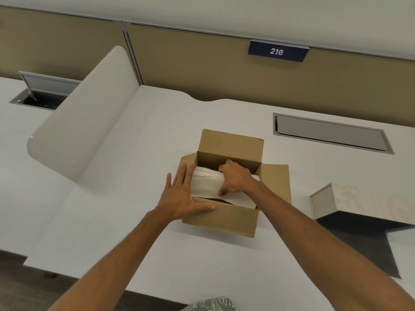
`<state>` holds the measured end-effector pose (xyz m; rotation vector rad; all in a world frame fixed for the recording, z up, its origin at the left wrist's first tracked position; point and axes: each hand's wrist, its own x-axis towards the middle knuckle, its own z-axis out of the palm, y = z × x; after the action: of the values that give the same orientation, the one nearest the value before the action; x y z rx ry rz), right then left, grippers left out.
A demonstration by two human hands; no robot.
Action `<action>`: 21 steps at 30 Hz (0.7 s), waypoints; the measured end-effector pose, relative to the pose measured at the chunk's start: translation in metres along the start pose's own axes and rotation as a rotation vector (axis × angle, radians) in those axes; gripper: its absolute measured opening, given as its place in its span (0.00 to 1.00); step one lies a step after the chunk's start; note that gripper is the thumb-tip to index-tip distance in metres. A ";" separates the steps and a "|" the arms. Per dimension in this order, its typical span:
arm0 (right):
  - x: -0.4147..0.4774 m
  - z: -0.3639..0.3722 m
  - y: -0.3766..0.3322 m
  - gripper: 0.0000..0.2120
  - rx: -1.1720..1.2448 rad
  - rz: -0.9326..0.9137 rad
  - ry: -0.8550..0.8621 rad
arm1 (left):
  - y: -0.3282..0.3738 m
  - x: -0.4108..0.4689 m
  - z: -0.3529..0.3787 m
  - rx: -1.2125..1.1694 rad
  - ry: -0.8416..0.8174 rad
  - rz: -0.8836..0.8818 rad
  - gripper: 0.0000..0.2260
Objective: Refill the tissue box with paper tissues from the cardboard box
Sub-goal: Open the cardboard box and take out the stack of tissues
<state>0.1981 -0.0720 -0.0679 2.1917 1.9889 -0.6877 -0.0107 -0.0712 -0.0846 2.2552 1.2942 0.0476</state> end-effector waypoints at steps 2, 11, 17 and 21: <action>-0.006 0.001 -0.002 0.32 -0.013 -0.013 0.057 | 0.002 0.000 -0.001 -0.042 0.006 -0.016 0.60; -0.034 -0.009 -0.012 0.28 -0.008 -0.017 0.271 | 0.009 -0.010 -0.005 -0.249 0.062 -0.088 0.61; -0.051 -0.025 -0.014 0.28 -0.027 -0.083 0.418 | 0.013 -0.014 -0.008 -0.229 0.182 -0.053 0.62; -0.064 -0.034 -0.016 0.27 -0.023 -0.129 0.493 | 0.025 -0.015 -0.021 -0.208 0.358 0.015 0.59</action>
<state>0.1886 -0.1160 -0.0088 2.4106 2.3564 -0.1334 -0.0051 -0.0848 -0.0518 2.1390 1.3759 0.5875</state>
